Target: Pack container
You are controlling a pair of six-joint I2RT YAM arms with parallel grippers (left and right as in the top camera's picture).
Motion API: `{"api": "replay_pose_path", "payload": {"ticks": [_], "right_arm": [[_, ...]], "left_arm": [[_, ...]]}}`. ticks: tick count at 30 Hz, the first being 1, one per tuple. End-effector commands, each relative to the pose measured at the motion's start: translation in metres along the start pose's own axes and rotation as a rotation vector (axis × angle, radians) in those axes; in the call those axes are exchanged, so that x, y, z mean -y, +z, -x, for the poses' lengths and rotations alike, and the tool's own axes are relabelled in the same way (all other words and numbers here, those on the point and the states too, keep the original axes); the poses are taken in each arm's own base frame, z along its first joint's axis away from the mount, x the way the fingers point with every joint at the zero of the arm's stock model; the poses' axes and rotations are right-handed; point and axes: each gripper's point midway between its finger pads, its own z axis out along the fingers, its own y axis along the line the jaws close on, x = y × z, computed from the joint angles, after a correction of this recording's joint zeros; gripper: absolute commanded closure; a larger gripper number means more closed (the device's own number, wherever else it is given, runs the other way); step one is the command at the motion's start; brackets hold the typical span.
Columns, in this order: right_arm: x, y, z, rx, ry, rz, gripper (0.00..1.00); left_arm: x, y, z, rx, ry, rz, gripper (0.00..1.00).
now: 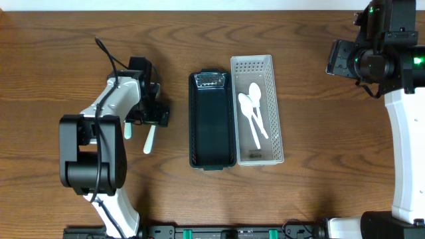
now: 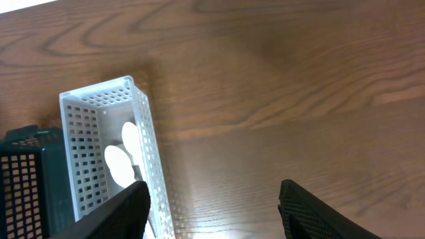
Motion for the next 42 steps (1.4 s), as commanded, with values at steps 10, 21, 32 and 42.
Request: {"api": "replay_pose_path", "payload": {"ticks": [10, 21, 32, 42], "right_arm": [[0.006, 0.002, 0.000, -0.005, -0.002, -0.027, 0.35], [0.006, 0.002, 0.000, -0.006, -0.003, -0.027, 0.36], [0.017, 0.002, 0.008, 0.026, 0.014, -0.064, 0.37], [0.033, 0.002, 0.012, 0.034, 0.049, -0.087, 0.37]], "left_arm": [[0.011, 0.020, -0.014, -0.069, 0.048, -0.067, 0.11], [0.011, 0.021, -0.020, -0.087, 0.041, -0.069, 0.71], [0.018, -0.030, -0.003, -0.003, -0.010, -0.057, 0.94], [0.085, -0.197, 0.006, 0.306, -0.091, -0.082, 0.94]]}}
